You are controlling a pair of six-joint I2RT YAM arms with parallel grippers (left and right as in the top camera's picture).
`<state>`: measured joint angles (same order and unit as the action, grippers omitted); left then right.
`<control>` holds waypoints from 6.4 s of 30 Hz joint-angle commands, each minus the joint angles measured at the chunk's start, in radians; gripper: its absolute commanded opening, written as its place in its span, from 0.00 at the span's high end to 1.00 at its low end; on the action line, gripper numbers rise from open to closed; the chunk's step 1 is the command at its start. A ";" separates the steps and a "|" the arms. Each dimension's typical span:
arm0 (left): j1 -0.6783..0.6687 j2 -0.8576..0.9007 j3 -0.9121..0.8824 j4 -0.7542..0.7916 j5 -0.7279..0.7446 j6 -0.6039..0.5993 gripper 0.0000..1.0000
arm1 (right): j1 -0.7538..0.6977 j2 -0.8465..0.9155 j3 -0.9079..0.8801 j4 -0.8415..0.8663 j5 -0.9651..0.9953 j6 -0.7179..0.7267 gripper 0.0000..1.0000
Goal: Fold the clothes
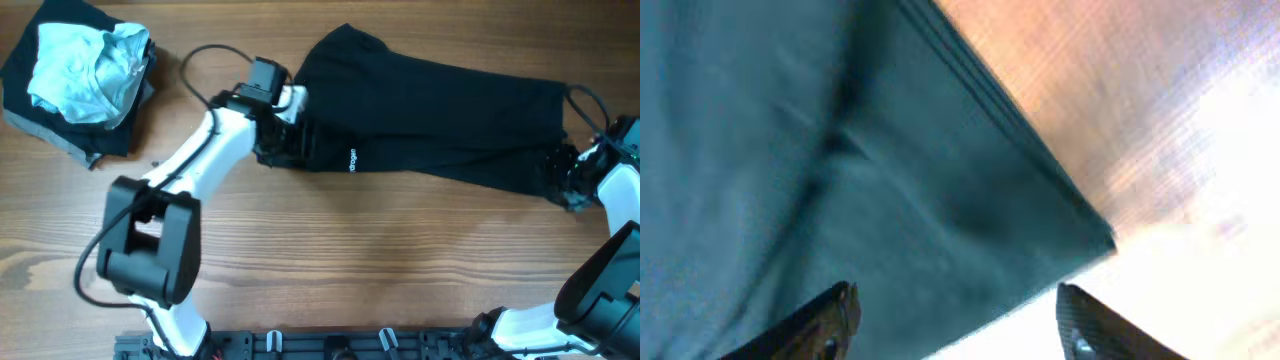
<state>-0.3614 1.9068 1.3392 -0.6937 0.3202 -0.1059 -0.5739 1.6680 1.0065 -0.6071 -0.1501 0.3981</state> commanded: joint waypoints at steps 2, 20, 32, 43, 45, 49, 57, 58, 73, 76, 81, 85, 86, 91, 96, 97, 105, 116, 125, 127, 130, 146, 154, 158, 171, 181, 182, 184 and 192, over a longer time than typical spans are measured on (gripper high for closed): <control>-0.041 0.098 0.002 0.005 -0.058 0.099 0.41 | -0.003 0.008 0.014 -0.046 0.039 0.048 0.40; 0.174 0.081 0.003 -0.153 -0.157 -0.014 0.96 | 0.080 0.011 -0.132 -0.125 -0.109 -0.053 0.43; 0.224 0.000 0.111 -0.219 -0.157 -0.015 0.96 | 0.055 0.007 0.072 -0.333 0.232 0.047 0.96; 0.221 -0.014 0.110 -0.221 -0.156 -0.011 0.33 | 0.055 0.008 0.074 -0.395 0.294 0.040 0.40; 0.221 -0.014 0.110 -0.204 -0.133 -0.002 0.31 | 0.055 0.008 0.074 -0.364 0.191 -0.058 0.40; 0.212 -0.014 0.110 -0.182 -0.025 0.058 0.36 | 0.055 0.007 0.086 -0.302 0.056 -0.124 0.41; 0.195 -0.095 0.274 -0.149 -0.013 0.072 0.39 | 0.057 0.002 0.169 -0.057 -0.461 -0.266 0.53; 0.190 -0.095 0.291 -0.120 -0.014 0.072 0.38 | 0.058 0.002 0.178 -0.033 -0.490 -0.257 0.54; 0.183 0.320 0.223 -0.319 -0.017 0.039 0.96 | 0.066 0.002 0.180 -0.012 -0.446 -0.181 0.55; 0.230 0.320 0.132 -0.439 -0.209 -0.067 0.96 | 0.066 0.002 0.180 -0.043 -0.369 -0.182 0.56; 0.328 0.282 0.142 -0.633 -0.211 -0.066 0.96 | 0.066 0.002 0.180 -0.050 -0.368 -0.225 0.55; 0.393 0.166 0.354 -0.683 -0.121 -0.056 0.71 | 0.111 0.004 0.179 0.062 -0.377 -0.318 0.44; 0.389 0.152 0.391 -0.647 -0.077 -0.049 0.66 | 0.126 0.008 0.179 0.090 -0.376 -0.320 0.44; 0.298 0.166 0.424 -0.095 0.114 -0.002 0.48 | 0.241 0.100 0.179 0.226 -0.252 -0.272 0.44; 0.222 0.321 0.424 0.142 0.048 -0.003 0.43 | 0.249 0.124 0.179 0.201 -0.241 -0.264 0.43; 0.219 0.346 0.424 0.169 0.049 -0.003 0.42 | 0.249 0.124 0.179 0.193 -0.241 -0.264 0.44; 0.217 0.439 0.424 0.214 -0.007 -0.003 0.46 | 0.249 0.124 0.179 0.164 -0.240 -0.266 0.44; 0.240 0.279 0.428 0.127 0.217 -0.009 0.96 | 0.249 0.175 0.179 0.312 0.050 -0.337 0.53; 0.241 0.235 0.427 0.015 0.210 -0.006 0.96 | 0.253 0.340 0.179 0.457 -0.087 -0.313 0.47; 0.241 0.231 0.428 0.015 0.210 -0.006 0.96 | 0.253 0.365 0.178 0.468 -0.116 -0.317 0.47; 0.241 0.222 0.428 0.015 0.210 -0.006 0.96 | 0.254 0.399 0.178 0.525 -0.177 -0.308 0.47; 0.242 0.118 0.428 -0.047 0.083 -0.002 0.96 | 0.235 0.229 0.179 0.496 -0.290 -0.177 0.96; 0.241 0.023 0.428 -0.219 -0.008 0.008 0.96 | 0.208 0.062 0.179 0.242 -0.179 -0.245 0.96; 0.243 0.019 0.428 -0.463 -0.058 0.008 0.96 | 0.193 -0.006 0.179 0.051 -0.077 -0.102 0.96; 0.242 0.019 0.053 -0.716 -0.101 -0.034 0.75 | 0.193 -0.026 0.179 -0.371 0.163 -0.033 0.96; 0.322 0.001 0.010 -0.729 -0.087 -0.029 0.34 | 0.193 0.122 0.157 -0.272 -0.040 -0.334 0.19; 0.331 -0.017 0.010 -0.733 -0.081 -0.018 0.34 | 0.193 0.155 0.157 -0.277 -0.094 -0.369 0.19; 0.343 -0.078 0.016 -0.730 -0.053 -0.006 0.34 | 0.193 0.240 0.157 -0.313 -0.113 -0.378 0.19; 0.347 -0.388 0.103 -0.655 -0.040 -0.007 0.28 | 0.192 0.279 0.122 -0.335 -0.276 -0.476 0.96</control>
<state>-0.0231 1.6173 1.4147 -1.3731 0.2604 -0.1318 -0.3813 1.9236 1.1477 -0.9428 -0.3637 -0.0528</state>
